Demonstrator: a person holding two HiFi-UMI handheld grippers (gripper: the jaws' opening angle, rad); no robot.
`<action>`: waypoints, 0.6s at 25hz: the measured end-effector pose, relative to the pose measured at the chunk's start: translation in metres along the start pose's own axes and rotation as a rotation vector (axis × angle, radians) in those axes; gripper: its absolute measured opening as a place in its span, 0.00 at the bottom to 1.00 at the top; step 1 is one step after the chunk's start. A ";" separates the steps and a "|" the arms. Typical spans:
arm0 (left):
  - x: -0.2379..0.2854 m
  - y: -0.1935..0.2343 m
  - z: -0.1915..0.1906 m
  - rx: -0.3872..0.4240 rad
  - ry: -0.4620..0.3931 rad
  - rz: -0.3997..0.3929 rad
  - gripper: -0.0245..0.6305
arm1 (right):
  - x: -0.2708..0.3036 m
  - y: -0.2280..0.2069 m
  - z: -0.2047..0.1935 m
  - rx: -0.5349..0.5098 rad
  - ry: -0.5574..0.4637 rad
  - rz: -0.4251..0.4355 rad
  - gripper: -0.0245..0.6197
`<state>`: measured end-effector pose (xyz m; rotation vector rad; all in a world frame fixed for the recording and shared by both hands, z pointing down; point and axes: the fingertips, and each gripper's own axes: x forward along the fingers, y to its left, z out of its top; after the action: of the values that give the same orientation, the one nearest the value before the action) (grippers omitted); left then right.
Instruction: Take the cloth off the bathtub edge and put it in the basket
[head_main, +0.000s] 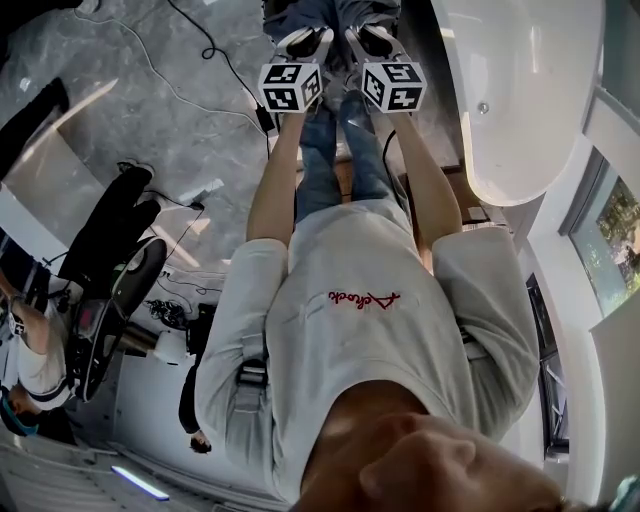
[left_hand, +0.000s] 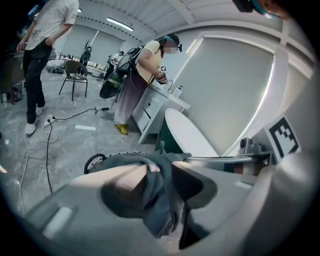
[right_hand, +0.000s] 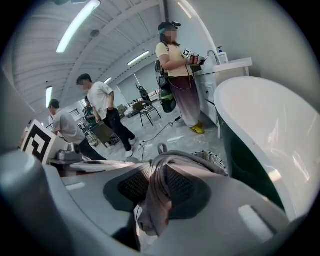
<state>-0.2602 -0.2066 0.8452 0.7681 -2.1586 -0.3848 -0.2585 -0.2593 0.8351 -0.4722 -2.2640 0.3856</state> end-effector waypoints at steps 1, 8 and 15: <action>0.003 0.001 -0.005 -0.002 0.023 0.010 0.40 | 0.001 -0.005 -0.003 0.006 0.014 -0.023 0.25; 0.003 0.010 -0.020 0.025 0.064 0.076 0.57 | 0.000 -0.015 -0.011 0.012 0.023 -0.051 0.41; -0.006 0.005 0.001 0.053 0.021 0.073 0.57 | -0.008 -0.010 0.006 -0.009 -0.017 -0.052 0.38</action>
<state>-0.2599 -0.1984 0.8435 0.7171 -2.1775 -0.2814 -0.2601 -0.2725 0.8308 -0.4150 -2.2904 0.3541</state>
